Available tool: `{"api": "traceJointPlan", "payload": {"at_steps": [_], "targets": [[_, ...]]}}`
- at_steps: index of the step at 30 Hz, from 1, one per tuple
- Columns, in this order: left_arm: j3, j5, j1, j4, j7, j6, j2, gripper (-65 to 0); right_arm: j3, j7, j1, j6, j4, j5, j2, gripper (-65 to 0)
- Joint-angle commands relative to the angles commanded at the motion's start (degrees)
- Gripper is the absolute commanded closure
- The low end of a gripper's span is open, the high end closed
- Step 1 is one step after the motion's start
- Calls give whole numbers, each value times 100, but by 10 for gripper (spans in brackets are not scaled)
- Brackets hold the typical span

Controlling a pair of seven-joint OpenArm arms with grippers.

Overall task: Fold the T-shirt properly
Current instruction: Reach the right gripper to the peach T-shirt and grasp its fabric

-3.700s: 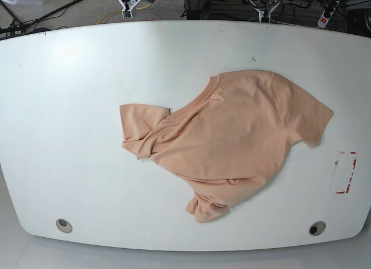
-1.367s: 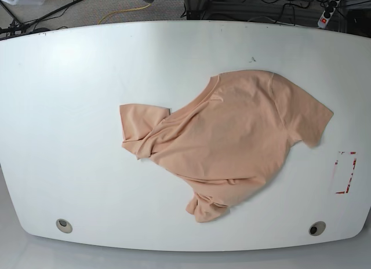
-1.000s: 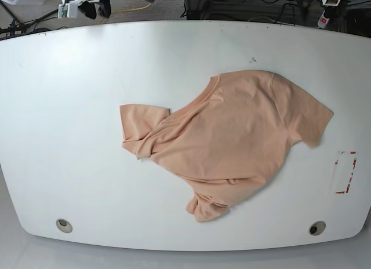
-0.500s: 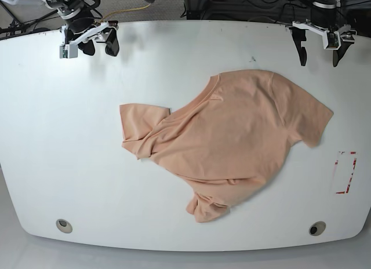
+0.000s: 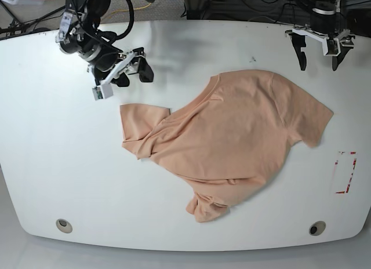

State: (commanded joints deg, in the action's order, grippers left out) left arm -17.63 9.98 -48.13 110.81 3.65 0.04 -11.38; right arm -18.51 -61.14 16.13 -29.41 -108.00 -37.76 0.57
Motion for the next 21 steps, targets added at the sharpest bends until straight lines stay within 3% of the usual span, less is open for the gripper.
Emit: {"api": "traceJointPlan", "payload": {"at_steps": [4, 7, 9, 21], "targets": [[-229, -9, 44, 0, 0, 0, 0, -506, 563, 0, -299, -44, 492, 0, 26, -461], [-378, -9, 105, 0, 0, 0, 0, -506, 1020, 9, -519, -299, 756, 0, 123, -461], [-484, -9, 105, 0, 0, 0, 0, -506, 1345, 9, -651, -378, 949, 9, 132, -461], [-818, -9, 114, -9, -9, 0, 0, -506, 2497, 44, -1433, -352, 2163, 70, 123, -455]]}}
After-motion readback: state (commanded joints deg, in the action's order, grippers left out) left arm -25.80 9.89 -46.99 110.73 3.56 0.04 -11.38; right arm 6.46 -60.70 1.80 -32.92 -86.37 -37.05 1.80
